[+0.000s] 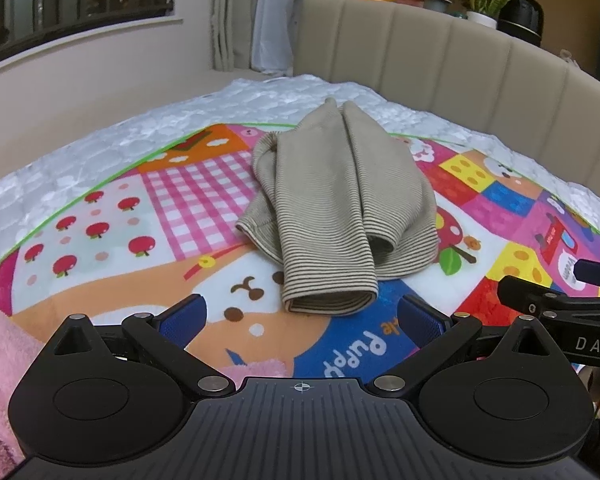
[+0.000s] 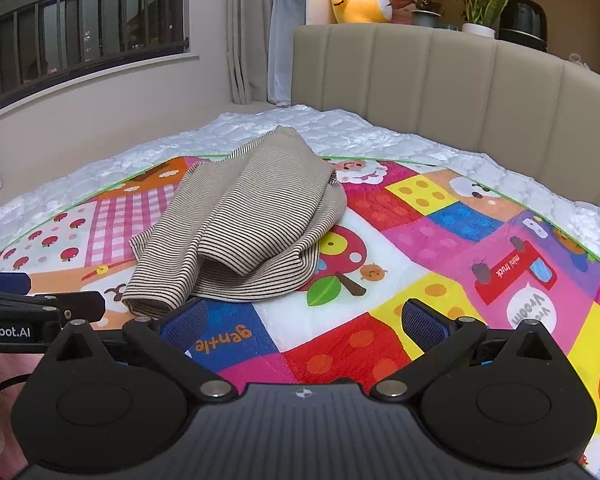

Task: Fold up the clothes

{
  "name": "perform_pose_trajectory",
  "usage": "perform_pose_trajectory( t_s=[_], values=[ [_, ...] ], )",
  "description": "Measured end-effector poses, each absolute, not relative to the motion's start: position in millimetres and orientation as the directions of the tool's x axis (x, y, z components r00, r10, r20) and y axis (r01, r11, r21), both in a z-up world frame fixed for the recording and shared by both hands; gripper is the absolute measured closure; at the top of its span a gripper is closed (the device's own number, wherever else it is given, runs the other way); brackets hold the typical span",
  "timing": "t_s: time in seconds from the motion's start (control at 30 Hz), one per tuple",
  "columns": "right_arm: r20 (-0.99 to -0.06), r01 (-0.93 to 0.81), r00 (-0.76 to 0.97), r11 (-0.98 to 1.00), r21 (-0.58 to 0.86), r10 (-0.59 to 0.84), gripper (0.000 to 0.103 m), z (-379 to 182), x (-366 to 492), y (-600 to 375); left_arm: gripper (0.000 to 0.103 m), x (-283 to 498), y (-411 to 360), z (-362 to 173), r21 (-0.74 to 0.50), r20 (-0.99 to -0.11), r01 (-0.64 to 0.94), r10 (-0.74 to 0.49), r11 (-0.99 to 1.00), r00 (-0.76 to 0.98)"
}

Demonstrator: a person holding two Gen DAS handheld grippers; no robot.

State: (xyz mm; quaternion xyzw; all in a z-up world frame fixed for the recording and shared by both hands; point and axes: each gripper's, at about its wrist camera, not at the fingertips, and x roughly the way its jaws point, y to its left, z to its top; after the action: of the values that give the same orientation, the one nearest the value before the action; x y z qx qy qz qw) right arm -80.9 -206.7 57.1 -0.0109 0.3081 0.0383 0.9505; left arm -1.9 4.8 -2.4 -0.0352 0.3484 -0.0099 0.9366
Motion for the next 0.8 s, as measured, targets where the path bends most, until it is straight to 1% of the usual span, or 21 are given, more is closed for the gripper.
perform_pose_trajectory(
  t_s=[0.8],
  values=[
    [-0.588, -0.082, 0.806, 0.997, 0.001, 0.066, 0.0, 55.8, -81.0, -205.4, 0.0, -1.5, 6.9, -3.0, -0.084, -0.661, -0.013, -0.046, 0.996, 0.749]
  ],
)
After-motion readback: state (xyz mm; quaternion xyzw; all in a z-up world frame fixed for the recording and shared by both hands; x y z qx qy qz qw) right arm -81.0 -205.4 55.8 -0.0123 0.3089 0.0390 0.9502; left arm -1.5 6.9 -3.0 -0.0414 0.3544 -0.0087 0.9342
